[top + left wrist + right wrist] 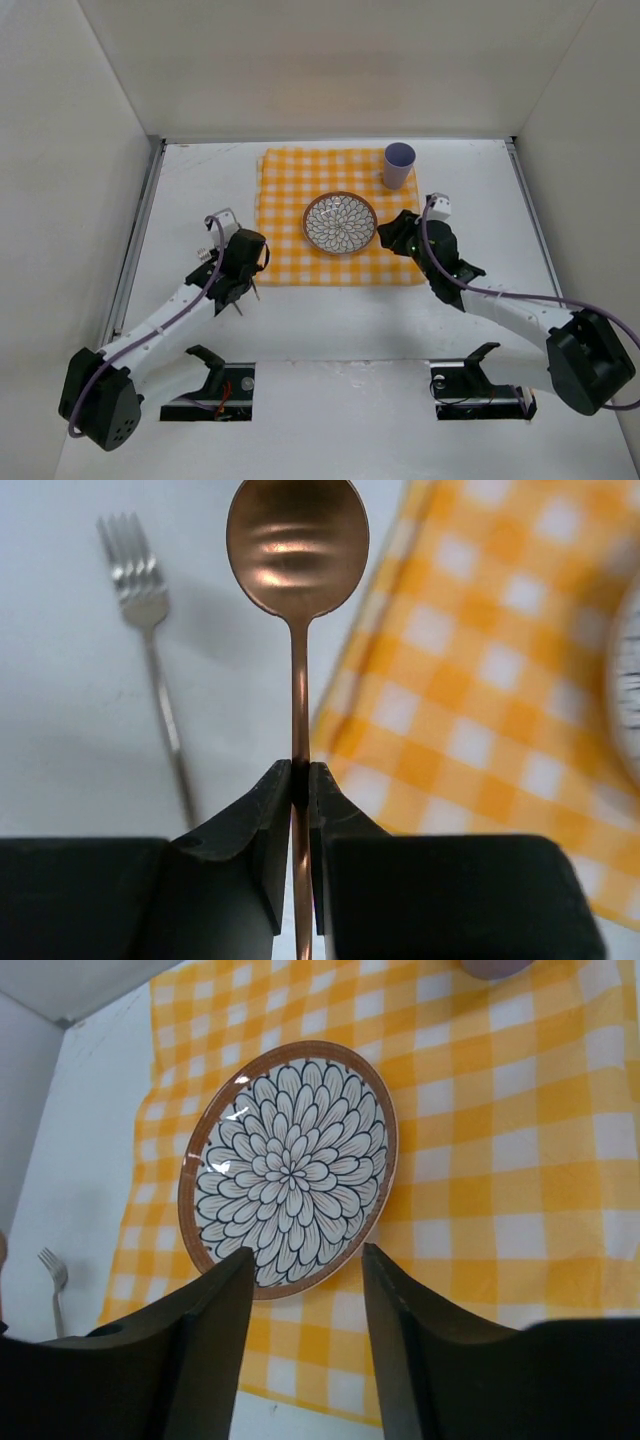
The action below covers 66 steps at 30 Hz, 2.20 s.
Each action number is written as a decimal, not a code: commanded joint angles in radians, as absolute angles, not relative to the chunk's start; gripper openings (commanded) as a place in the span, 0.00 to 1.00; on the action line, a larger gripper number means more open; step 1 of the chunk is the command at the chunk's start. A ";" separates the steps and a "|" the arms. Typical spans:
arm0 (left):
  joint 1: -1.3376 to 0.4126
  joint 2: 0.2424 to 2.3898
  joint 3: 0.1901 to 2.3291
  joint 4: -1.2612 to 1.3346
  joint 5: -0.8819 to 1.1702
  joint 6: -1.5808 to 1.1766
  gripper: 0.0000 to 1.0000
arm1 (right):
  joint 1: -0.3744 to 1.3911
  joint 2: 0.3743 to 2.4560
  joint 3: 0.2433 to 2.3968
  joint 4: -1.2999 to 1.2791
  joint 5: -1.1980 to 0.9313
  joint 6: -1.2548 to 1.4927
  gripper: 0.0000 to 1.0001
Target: Set the dinner table for one person
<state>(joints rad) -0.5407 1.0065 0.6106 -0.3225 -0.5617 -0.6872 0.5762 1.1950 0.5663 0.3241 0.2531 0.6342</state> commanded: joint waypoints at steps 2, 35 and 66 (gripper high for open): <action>-0.648 1.064 0.797 -0.276 -0.585 -0.649 0.04 | 0.544 1.140 0.532 0.379 0.342 0.638 0.59; -0.967 2.152 1.664 0.115 -0.468 -0.758 0.05 | 0.366 0.916 0.443 0.288 0.451 0.736 1.00; -1.005 1.949 1.447 0.225 -0.525 -0.709 0.38 | 0.372 0.920 0.436 0.319 0.333 0.729 0.01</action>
